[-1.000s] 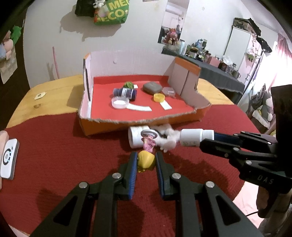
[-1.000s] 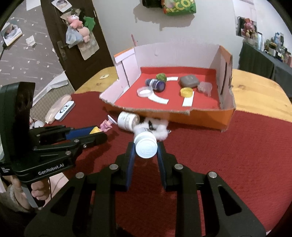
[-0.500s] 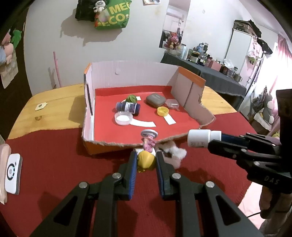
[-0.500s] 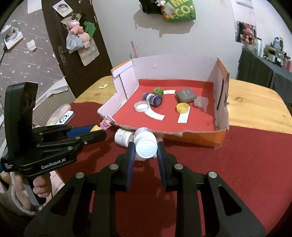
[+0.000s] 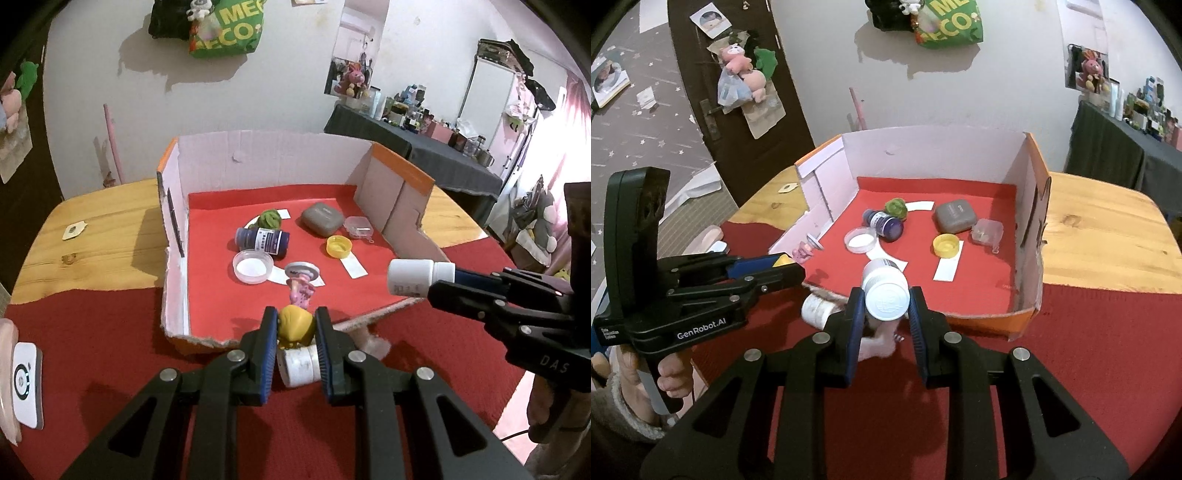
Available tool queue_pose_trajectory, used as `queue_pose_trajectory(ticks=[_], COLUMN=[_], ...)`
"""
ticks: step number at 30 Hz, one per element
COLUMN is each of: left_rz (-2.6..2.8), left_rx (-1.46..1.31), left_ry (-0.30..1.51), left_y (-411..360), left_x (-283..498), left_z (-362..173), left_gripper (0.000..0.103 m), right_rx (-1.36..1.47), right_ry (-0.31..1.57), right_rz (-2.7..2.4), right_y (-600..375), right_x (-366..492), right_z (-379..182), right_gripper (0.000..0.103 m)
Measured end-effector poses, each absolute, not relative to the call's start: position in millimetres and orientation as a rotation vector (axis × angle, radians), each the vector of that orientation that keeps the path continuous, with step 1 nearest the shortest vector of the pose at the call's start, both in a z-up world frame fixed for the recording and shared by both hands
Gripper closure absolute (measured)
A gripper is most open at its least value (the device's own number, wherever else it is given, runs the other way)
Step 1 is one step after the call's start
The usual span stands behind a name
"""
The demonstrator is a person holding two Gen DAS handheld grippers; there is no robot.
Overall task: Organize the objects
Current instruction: 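Carry the yellow figurine and white bottle over into the cardboard box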
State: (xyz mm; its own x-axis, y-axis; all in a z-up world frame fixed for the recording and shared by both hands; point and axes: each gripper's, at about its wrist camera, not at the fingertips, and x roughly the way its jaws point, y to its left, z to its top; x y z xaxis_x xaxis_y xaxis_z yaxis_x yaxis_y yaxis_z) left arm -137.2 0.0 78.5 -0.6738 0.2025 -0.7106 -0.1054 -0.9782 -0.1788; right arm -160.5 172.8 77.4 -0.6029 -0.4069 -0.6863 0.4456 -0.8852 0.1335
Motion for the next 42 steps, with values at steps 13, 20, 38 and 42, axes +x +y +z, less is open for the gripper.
queue_pose_trajectory(ticks=[13,20,38,42], left_rz=[2.660,2.622,2.576,2.577], left_rx=[-1.306,-1.362,-1.441,-1.452], left_ry=[-0.191,-0.194,-0.187,-0.186], left_y=[-1,-3,-1,-2], left_x=[-176,-189,-216,-224], left_z=[58,47,34,30], left_gripper=[0.082,0.082,0.082,0.082], right_rx=[1.132,1.179,1.256,1.261], right_ry=[0.065,0.068,0.145,0.153], right_rz=[-2.448,-2.451,-2.477,-2.476], right_y=[179,180,176,174], right_x=[-201,-214,-236,-242], right_z=[60,51,36,34], right_gripper=[0.080,0.080,0.080,0.080])
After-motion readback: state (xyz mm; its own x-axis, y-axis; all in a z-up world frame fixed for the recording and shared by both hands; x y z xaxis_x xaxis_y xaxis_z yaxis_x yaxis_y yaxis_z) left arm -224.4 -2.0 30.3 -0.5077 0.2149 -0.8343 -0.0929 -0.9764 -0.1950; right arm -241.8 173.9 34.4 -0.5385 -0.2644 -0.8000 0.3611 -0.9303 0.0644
